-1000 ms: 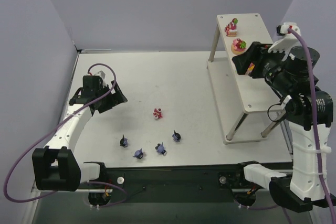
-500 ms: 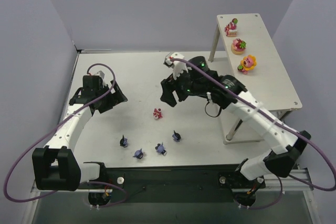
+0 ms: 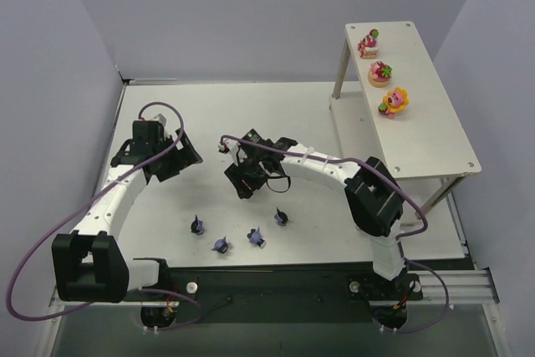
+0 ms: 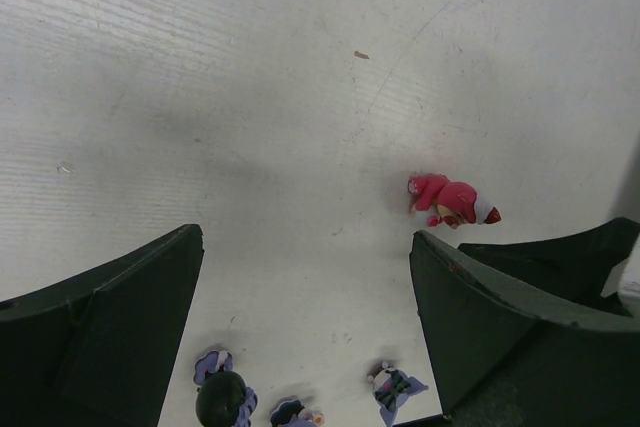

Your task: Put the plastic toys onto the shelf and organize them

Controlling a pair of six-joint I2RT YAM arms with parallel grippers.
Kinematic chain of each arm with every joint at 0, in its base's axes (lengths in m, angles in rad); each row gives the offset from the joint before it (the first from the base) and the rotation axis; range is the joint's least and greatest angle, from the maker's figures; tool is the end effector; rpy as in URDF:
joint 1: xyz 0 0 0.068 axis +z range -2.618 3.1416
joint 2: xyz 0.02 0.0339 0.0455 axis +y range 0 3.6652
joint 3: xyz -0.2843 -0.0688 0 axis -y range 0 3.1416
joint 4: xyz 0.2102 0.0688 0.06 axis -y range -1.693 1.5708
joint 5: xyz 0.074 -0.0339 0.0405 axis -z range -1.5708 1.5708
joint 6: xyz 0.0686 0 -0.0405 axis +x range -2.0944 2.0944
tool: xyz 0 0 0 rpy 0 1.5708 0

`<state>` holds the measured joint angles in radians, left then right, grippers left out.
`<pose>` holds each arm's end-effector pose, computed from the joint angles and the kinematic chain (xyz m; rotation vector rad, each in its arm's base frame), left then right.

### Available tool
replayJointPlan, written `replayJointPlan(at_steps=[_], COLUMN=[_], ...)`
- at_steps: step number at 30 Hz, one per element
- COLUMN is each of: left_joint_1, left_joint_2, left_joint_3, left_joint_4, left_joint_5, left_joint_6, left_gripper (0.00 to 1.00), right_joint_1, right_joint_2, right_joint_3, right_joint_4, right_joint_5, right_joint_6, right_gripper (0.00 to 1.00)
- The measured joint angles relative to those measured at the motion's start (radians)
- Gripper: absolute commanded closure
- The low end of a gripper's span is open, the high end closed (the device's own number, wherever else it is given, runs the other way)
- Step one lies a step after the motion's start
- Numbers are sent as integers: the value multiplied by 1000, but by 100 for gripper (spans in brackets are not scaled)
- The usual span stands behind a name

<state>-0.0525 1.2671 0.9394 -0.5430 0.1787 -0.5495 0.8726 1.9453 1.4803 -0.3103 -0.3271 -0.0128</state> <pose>0.2435 -0.0250 0.2657 -0.5317 2.4256 -0.4810 0.2647 0.3497 0.2402 -1.1947 2.1262 0.7910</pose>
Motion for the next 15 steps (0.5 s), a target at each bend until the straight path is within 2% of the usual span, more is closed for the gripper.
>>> replayJointPlan(at_steps=[5,15], left_joint_1=[0,0], left_joint_2=[18,39], left_joint_3=[2,18], left_joint_4=[-5,-8], left_joint_5=[0,0], left_joint_6=[0,0], left_gripper=[6,6], right_joint_1=[8,4], right_joint_2=[68,53], right_joint_3=[40,55], right_joint_4=[22,28], right_joint_5=[14,103], right_joint_6=[-8,-28], right_gripper=[49,49])
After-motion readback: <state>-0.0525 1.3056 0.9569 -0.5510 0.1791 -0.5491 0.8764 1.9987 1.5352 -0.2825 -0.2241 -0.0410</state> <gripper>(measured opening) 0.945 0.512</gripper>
